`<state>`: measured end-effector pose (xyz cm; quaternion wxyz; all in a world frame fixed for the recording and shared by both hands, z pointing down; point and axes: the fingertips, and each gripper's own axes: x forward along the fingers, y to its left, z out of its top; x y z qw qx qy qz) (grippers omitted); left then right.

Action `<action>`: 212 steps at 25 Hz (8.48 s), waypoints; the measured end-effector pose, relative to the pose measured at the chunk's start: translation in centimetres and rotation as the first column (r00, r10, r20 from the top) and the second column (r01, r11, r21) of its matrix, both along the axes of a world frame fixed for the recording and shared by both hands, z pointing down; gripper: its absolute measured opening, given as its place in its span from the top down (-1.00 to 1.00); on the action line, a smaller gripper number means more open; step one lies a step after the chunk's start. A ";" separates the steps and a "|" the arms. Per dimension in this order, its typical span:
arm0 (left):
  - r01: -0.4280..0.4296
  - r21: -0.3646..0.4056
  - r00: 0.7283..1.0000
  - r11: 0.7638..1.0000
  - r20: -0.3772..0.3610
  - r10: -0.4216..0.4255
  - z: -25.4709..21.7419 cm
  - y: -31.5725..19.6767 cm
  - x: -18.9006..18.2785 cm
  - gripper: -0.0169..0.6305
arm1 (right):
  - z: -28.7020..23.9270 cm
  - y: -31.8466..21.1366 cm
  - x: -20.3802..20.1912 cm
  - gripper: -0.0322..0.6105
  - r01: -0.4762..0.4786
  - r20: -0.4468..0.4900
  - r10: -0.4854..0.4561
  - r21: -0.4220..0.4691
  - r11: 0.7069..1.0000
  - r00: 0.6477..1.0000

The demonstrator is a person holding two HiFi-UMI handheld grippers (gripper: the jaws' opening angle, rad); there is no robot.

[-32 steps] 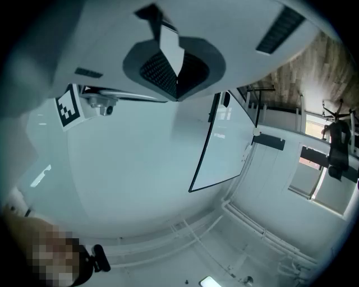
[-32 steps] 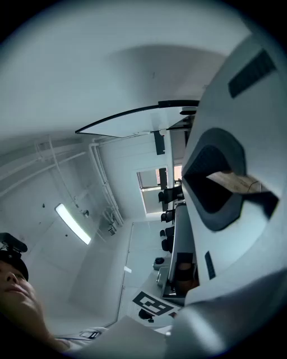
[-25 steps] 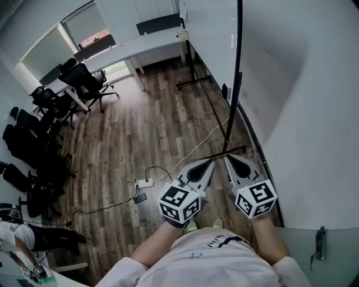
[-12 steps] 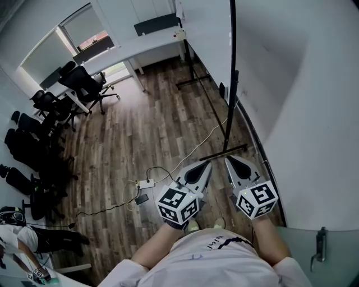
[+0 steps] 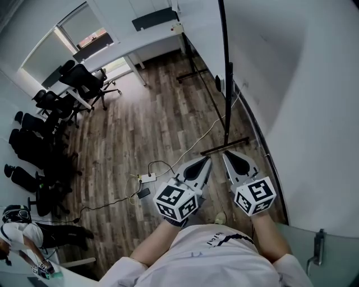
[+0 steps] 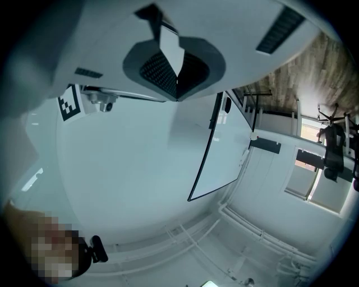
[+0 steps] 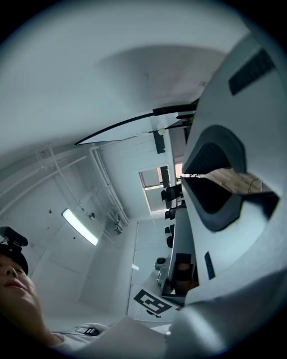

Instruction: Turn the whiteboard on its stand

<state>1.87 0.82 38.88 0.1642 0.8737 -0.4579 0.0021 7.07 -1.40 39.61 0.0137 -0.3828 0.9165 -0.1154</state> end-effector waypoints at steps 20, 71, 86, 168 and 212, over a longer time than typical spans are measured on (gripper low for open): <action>-0.091 0.055 0.996 0.994 0.016 0.090 1.4 -15.4 0.1 0.91 | 3.0 -15.0 0.4 0.86 -0.146 -0.087 0.143 -0.028 0.989 0.986; -0.088 -0.047 0.996 0.995 0.002 0.088 8.7 -42.1 -3.5 0.91 | 17.4 -47.9 1.1 0.34 -0.368 -0.312 0.318 -0.115 0.923 0.895; -0.138 -0.014 0.990 0.990 -0.005 0.138 8.0 -36.6 -4.2 0.91 | 18.0 -41.8 3.8 0.35 -0.391 -0.325 0.337 -0.119 0.913 0.884; -0.212 -0.038 0.977 0.977 0.000 0.212 7.7 0.0 2.6 0.91 | 18.0 -6.6 18.3 0.28 -0.518 -0.372 0.440 -0.142 0.843 0.818; -0.202 0.014 0.979 0.979 -0.004 0.202 3.5 1.4 0.8 0.91 | 4.8 1.0 -0.9 0.86 -0.215 -0.166 0.204 -0.049 0.976 0.965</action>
